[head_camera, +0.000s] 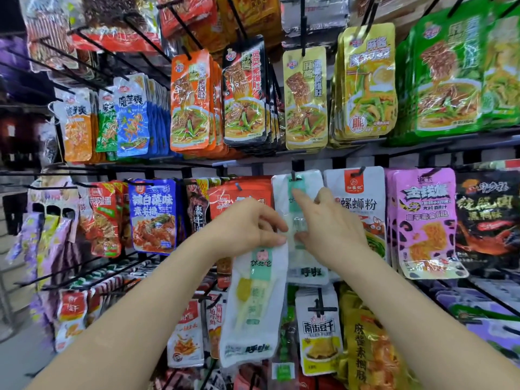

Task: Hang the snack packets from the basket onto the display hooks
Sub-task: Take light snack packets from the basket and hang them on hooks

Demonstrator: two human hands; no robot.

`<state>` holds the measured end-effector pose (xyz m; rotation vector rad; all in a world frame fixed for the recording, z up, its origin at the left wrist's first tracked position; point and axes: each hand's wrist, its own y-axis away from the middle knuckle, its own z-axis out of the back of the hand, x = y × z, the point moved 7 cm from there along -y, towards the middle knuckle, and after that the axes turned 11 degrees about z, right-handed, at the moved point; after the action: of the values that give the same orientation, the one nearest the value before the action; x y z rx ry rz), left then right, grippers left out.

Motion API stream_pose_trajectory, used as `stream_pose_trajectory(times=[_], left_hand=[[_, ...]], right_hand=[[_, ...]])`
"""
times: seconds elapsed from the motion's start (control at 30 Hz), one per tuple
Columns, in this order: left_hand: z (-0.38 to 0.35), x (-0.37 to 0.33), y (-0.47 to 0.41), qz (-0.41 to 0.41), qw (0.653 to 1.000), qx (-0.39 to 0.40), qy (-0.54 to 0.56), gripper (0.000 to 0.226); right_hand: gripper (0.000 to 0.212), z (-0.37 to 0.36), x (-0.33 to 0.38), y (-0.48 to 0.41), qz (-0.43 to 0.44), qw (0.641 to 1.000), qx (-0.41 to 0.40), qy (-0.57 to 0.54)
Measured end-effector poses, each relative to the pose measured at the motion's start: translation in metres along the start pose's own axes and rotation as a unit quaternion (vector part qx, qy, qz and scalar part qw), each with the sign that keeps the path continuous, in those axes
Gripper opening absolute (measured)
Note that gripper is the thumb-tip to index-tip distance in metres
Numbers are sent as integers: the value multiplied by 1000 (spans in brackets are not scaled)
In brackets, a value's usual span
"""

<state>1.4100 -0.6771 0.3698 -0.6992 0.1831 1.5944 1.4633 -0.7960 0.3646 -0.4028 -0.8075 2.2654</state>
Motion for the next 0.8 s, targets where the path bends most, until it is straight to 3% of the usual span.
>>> stream_pose_trajectory(times=[0.1,0.17,0.2,0.27,0.33,0.37,0.47,0.57,0.63,0.7,0.8], left_hand=[[9,7,18,2,998,10,61,14],[15,11,29,-4,996,-2,84,15],[19,13,33,-7,995,-15,97,14],[30,17,41,-17,987,-47,150,13],[40,19,46,-26,972,-83,219,16],[44,19,48,-31,965,-98,240,16],[48,15,54,-29,953,-115,279,15],[51,22,58,13,940,-109,324,31],[48,27,59,23,940,-89,330,23],[44,27,58,22,945,-95,312,6],[42,13,52,-20,956,-149,253,13]], right_hand=[[70,-7,-4,6,-6,1000,-4,-6],[51,-3,0,14,-9,993,-37,-114],[40,-1,3,21,-14,971,-54,-234],[26,-1,22,37,-11,873,-8,-487],[22,-5,51,56,30,800,97,-591],[19,-8,62,63,50,780,116,-613],[14,-10,64,69,35,772,65,-631],[15,-9,60,74,23,776,28,-629],[14,-7,55,78,10,776,9,-630],[15,-6,51,79,-5,772,1,-635],[20,3,38,70,-26,756,-51,-652]])
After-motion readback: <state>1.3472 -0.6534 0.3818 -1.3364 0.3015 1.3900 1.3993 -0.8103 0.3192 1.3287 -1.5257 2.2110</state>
